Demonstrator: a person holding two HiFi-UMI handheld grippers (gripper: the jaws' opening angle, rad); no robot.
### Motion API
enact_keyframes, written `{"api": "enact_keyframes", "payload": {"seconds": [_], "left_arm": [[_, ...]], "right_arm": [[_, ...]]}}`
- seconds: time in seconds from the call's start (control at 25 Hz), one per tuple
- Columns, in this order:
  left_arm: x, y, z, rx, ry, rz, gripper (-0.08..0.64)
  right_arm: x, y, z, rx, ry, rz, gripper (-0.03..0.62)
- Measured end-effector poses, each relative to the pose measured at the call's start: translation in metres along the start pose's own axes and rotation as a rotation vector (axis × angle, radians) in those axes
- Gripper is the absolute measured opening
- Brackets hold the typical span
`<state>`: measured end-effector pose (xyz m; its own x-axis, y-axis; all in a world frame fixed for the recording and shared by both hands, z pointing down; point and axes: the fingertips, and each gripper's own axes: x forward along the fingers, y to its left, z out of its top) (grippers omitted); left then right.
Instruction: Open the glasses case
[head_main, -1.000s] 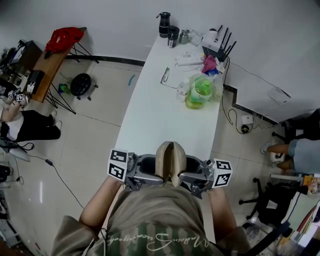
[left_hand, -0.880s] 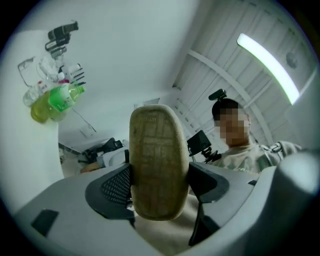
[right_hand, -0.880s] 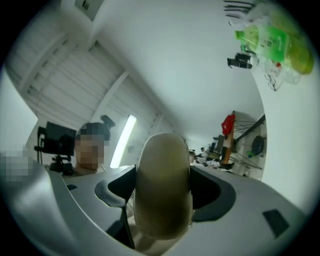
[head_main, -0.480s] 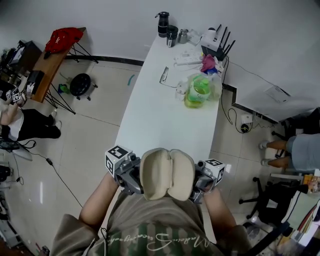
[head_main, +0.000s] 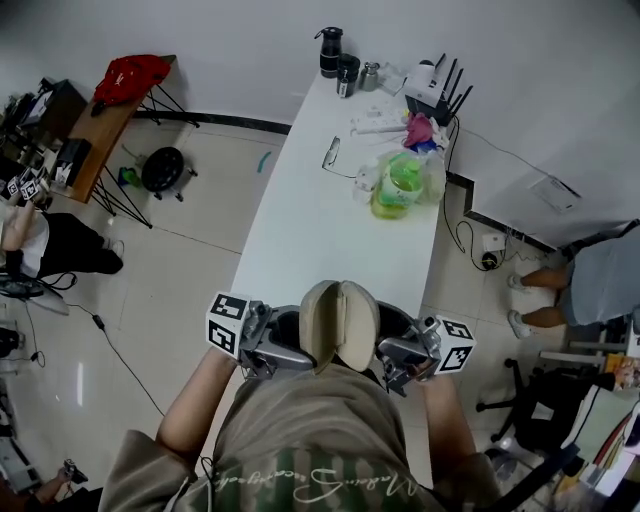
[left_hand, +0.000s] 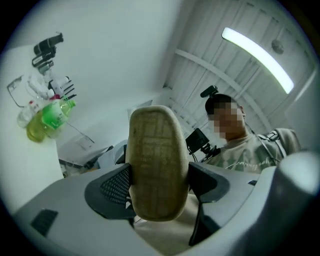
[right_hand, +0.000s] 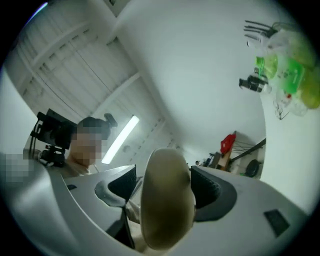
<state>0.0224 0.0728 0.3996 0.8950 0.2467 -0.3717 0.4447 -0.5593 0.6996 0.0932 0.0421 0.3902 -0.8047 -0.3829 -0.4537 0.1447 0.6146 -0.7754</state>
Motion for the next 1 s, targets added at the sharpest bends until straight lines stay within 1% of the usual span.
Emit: {"api": "enact_keyframes", "payload": {"seconds": [0.08, 0.12, 0.2, 0.28, 0.32, 0.36, 0.4, 0.44, 0.48, 0.56, 0.6, 0.64, 0.76, 0.84, 0.88, 1.0], "left_arm": [[-0.006, 0.007, -0.001, 0.034, -0.011, 0.086, 0.373], [-0.011, 0.013, -0.001, 0.038, -0.027, 0.133, 0.373], [-0.018, 0.025, -0.002, 0.038, -0.053, 0.203, 0.373], [-0.02, 0.03, -0.004, 0.038, -0.052, 0.226, 0.373], [-0.019, 0.03, -0.006, 0.045, -0.042, 0.223, 0.373], [-0.017, 0.028, -0.007, 0.053, -0.03, 0.213, 0.373], [-0.015, 0.026, -0.009, 0.06, -0.018, 0.198, 0.373], [-0.012, 0.023, -0.01, 0.063, -0.01, 0.182, 0.373], [-0.01, 0.021, -0.011, 0.062, -0.007, 0.169, 0.373], [-0.009, 0.021, -0.013, 0.06, -0.004, 0.164, 0.373], [-0.01, 0.021, -0.014, 0.06, 0.002, 0.166, 0.373], [-0.011, 0.021, -0.016, 0.059, 0.009, 0.167, 0.373], [-0.011, 0.019, -0.023, 0.057, 0.042, 0.156, 0.373], [-0.01, 0.018, -0.03, 0.09, 0.077, 0.157, 0.373], [-0.009, 0.019, -0.033, 0.115, 0.094, 0.172, 0.373], [-0.01, 0.028, -0.041, 0.192, 0.132, 0.254, 0.373]], "right_arm": [[0.0, -0.002, 0.007, -0.078, -0.001, -0.098, 0.337], [0.001, -0.004, 0.007, -0.141, 0.025, -0.157, 0.337], [0.002, -0.016, -0.001, -0.31, 0.132, -0.321, 0.337], [0.001, -0.034, -0.011, -0.463, 0.254, -0.491, 0.337], [0.0, -0.042, -0.014, -0.512, 0.29, -0.553, 0.337], [0.0, -0.049, -0.016, -0.536, 0.304, -0.597, 0.337], [-0.001, -0.055, -0.017, -0.533, 0.301, -0.622, 0.336], [-0.002, -0.06, -0.018, -0.51, 0.292, -0.633, 0.336], [-0.004, -0.064, -0.019, -0.479, 0.282, -0.638, 0.32], [-0.008, -0.069, -0.022, -0.436, 0.269, -0.645, 0.217], [-0.01, -0.071, -0.024, -0.428, 0.271, -0.652, 0.155], [-0.013, -0.073, -0.026, -0.423, 0.279, -0.662, 0.108], [-0.019, -0.079, -0.034, -0.401, 0.325, -0.688, 0.087], [-0.023, -0.081, -0.037, -0.411, 0.337, -0.705, 0.056], [-0.025, -0.082, -0.037, -0.426, 0.336, -0.718, 0.052], [-0.029, -0.087, -0.035, -0.491, 0.326, -0.781, 0.049]]}}
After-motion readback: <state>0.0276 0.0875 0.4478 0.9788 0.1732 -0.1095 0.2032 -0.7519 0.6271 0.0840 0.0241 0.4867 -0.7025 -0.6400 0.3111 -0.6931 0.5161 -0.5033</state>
